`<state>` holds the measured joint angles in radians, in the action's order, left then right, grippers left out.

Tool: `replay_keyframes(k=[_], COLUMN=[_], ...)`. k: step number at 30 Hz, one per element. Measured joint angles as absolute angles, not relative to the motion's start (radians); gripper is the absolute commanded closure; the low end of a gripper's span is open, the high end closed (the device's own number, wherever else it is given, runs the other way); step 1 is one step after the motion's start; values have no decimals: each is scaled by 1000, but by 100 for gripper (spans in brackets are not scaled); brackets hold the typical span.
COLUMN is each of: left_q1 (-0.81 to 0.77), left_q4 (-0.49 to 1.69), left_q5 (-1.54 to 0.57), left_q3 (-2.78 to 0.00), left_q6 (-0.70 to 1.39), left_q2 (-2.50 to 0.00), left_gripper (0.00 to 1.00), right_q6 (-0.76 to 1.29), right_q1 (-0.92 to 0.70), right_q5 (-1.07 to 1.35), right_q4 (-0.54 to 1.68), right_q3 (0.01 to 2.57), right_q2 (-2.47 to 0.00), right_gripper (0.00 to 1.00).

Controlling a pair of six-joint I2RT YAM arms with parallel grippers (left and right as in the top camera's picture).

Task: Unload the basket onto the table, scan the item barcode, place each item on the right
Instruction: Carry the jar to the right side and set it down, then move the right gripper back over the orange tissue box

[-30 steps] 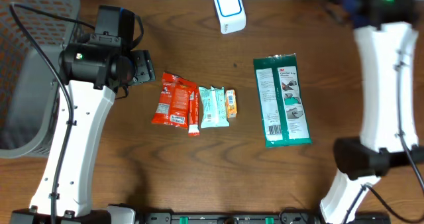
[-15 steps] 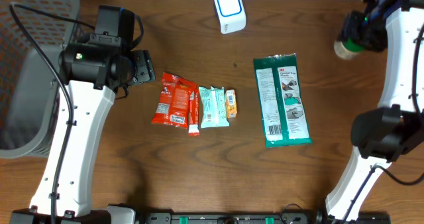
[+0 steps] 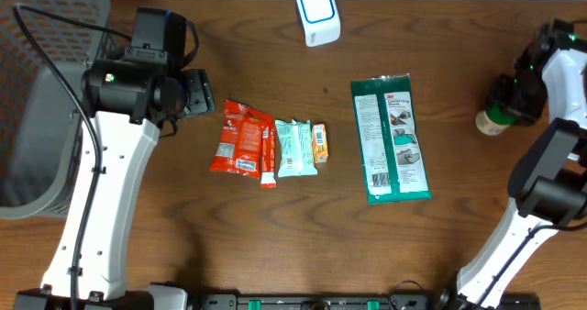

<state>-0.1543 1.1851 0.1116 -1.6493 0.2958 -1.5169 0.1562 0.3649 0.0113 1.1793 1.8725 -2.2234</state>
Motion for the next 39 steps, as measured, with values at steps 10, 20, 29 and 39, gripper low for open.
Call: replay_keyframes(k=[10,20,29,39], left_q1=[-154,-154,-154,-154], left_q4=[1185,1185,1185,1185], left_q5=[111,112,112,112], left_q3=[-1649,-1649,-1649,-1649], left_q6=[296,296,296,296], left_q2=[-1517,-1517,-1517,-1517], left_gripper=[22,22,22,22], right_q6=[145,117,69,6], right_q1=[379,376,277,41], right_q5=[10,21,94,252], right_q4=[1185,1520,1694,1694], right_q3=[1851,2209,2405,2404], right_q2=[-2223,-2224,-2223,-2223], right_gripper=[2,6,16,16])
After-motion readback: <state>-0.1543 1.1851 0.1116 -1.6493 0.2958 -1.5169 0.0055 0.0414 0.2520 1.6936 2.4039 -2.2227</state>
